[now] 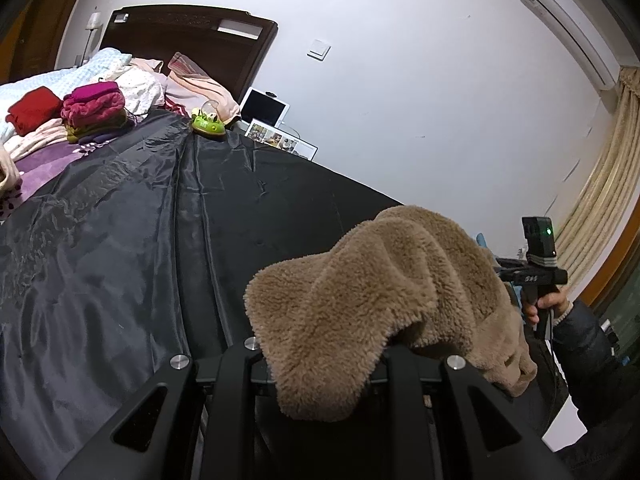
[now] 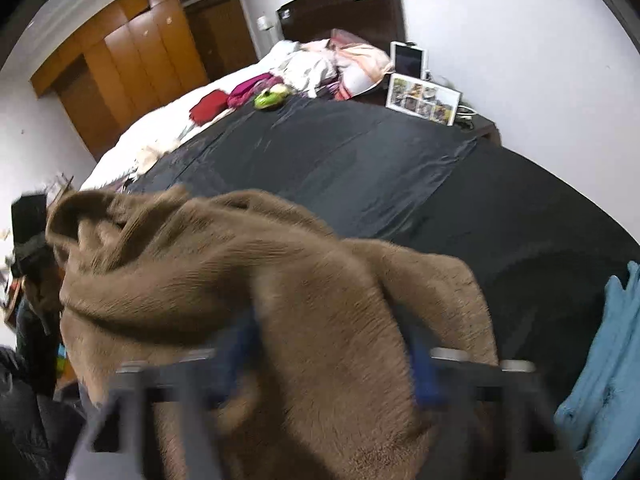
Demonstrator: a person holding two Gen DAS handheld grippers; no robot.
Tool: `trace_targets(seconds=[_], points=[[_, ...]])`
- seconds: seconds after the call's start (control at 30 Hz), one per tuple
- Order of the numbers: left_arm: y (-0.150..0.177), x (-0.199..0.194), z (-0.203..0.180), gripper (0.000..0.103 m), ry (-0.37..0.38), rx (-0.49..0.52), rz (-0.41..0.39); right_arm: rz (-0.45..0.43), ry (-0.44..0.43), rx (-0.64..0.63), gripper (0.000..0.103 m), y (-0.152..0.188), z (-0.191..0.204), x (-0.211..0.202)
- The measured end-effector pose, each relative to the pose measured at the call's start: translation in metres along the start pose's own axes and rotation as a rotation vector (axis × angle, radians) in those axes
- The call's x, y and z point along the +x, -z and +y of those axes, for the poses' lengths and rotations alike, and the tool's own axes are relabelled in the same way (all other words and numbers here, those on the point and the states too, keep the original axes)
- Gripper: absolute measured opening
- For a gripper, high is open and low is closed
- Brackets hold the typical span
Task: Fold clothes
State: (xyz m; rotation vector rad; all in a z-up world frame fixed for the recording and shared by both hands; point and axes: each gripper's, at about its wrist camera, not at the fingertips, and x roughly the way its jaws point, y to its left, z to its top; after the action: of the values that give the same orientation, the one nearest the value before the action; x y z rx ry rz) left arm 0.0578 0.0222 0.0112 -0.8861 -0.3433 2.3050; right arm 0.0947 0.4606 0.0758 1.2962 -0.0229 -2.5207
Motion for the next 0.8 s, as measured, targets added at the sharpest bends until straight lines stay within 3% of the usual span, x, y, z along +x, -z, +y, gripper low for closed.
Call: trace_targets(seconds=[0.07,0.2,0.6,0.8], points=[[-0.001,0.001,-0.001,0.023,-0.005,0.0,-0.001,-0.023,0.049,-0.032,0.032,0.003,0.013,-0.006],[-0.004,0.0,-0.007,0.023,-0.009,0.0,-0.01,-0.106,0.163,-0.032,0.021,0.007,0.032,-0.033],[-0.034,-0.035,-0.069,0.023,0.006,0.134,-0.152,-0.522,0.619,0.015,0.019,0.023,0.074,-0.16],[-0.06,-0.057,-0.113,0.021,0.054,0.178,-0.264,-0.706,0.762,0.053,0.019,0.03,0.097,-0.215]])
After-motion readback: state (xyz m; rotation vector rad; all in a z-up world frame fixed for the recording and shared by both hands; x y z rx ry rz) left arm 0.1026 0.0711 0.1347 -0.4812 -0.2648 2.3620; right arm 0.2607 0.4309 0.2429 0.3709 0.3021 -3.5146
